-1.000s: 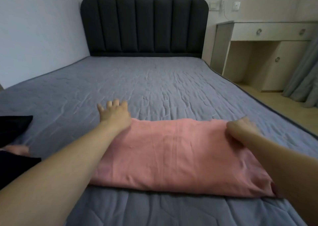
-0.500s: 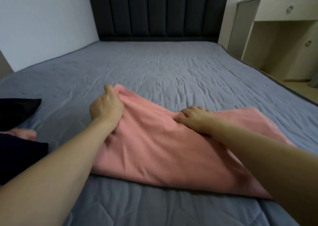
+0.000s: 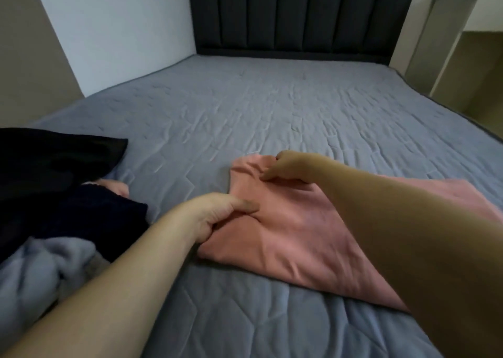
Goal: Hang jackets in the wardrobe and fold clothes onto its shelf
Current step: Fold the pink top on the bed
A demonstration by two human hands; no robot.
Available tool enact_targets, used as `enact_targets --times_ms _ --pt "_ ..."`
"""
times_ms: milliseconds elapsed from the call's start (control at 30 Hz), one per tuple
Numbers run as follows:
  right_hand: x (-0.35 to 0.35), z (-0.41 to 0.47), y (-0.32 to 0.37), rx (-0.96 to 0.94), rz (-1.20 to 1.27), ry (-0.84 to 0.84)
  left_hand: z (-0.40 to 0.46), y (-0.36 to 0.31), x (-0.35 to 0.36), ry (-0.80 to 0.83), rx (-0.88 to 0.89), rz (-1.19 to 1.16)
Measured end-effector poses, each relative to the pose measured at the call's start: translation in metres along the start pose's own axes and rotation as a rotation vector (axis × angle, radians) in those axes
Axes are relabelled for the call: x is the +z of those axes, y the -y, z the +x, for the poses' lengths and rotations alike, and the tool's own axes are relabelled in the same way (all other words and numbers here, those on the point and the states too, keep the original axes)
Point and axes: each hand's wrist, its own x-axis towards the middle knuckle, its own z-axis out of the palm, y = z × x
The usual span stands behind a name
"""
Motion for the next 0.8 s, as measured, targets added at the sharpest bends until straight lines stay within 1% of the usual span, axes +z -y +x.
enact_targets --times_ms 100,167,200,300,400,467,533,600,667,700,733,800 --pt "-0.021 -0.016 0.023 -0.048 0.153 -0.053 -0.024 -0.016 -0.011 0.0 0.006 -0.022" --pt "-0.047 -0.032 0.043 -0.128 0.268 -0.11 -0.047 -0.039 -0.023 -0.058 0.045 0.026" --pt "-0.061 -0.041 0.056 -0.168 0.319 -0.154 -0.06 -0.053 -0.03 -0.115 0.086 0.06" --pt "-0.111 -0.073 0.098 -0.247 0.499 -0.314 -0.111 -0.112 -0.045 -0.332 0.314 0.176" --pt "-0.165 -0.106 0.137 -0.235 0.842 -0.448 -0.179 -0.181 -0.047 -0.498 0.533 0.351" --pt "-0.202 -0.13 0.156 -0.242 1.043 -0.57 -0.228 -0.222 -0.037 -0.61 0.656 0.497" --pt "-0.234 -0.159 0.167 -0.26 1.169 -0.658 -0.276 -0.253 -0.018 -0.695 0.759 0.639" --pt "-0.261 -0.191 0.166 -0.281 1.277 -0.697 -0.318 -0.275 0.008 -0.757 0.814 0.805" --pt "-0.278 -0.22 0.153 -0.301 1.363 -0.704 -0.352 -0.286 0.038 -0.771 0.833 0.933" --pt "-0.281 -0.232 0.143 -0.303 1.393 -0.703 -0.365 -0.287 0.054 -0.754 0.813 0.98" --pt "-0.281 -0.242 0.13 -0.31 1.416 -0.698 -0.375 -0.285 0.071 -0.718 0.768 1.031" --pt "-0.268 -0.261 0.096 -0.302 1.441 -0.696 -0.386 -0.272 0.108 -0.593 0.645 1.104"
